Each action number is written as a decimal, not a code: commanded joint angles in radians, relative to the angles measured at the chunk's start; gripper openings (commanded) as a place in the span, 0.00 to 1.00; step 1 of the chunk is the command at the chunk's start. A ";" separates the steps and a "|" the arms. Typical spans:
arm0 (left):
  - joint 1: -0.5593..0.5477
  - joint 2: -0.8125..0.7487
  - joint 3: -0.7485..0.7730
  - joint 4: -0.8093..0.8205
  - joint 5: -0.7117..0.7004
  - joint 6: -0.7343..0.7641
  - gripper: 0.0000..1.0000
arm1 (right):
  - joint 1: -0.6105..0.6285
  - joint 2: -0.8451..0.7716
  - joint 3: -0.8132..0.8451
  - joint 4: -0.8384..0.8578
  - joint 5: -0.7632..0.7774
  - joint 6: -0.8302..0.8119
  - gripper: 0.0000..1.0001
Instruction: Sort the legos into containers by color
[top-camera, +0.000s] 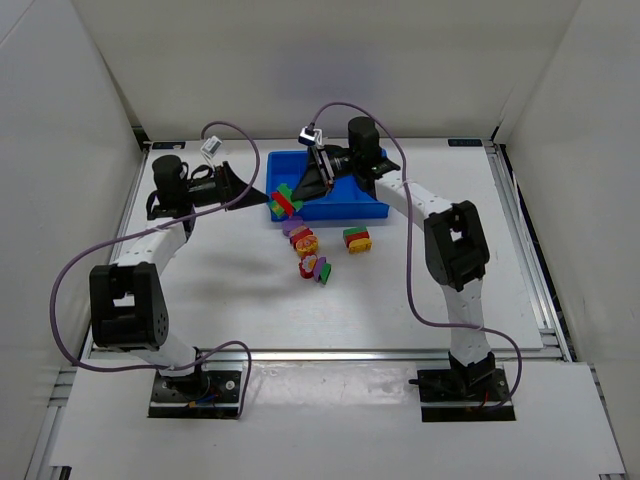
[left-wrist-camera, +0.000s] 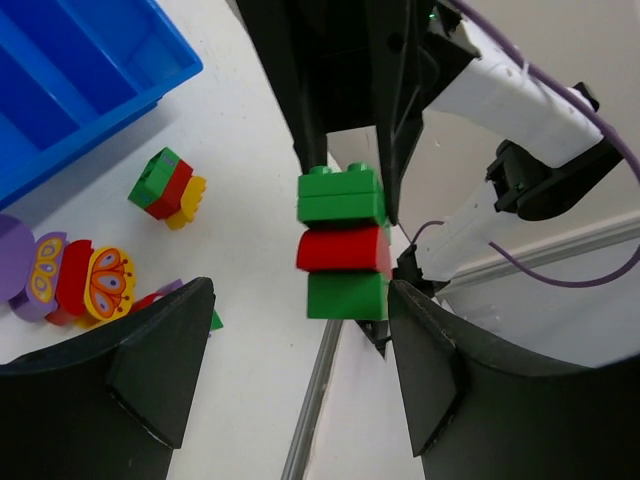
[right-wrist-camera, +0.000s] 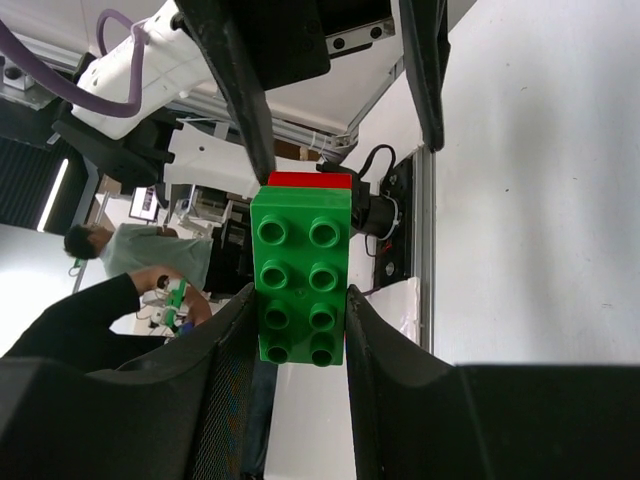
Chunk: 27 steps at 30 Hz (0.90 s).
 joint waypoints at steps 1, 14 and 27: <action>-0.010 -0.018 -0.008 0.154 0.037 -0.120 0.81 | 0.005 0.009 0.037 0.067 -0.005 0.018 0.14; -0.024 -0.025 -0.034 0.161 0.066 -0.128 0.80 | 0.001 0.040 0.081 0.097 0.004 0.040 0.14; -0.056 -0.004 -0.058 0.161 0.069 -0.117 0.73 | 0.005 0.029 0.089 0.104 0.010 0.037 0.14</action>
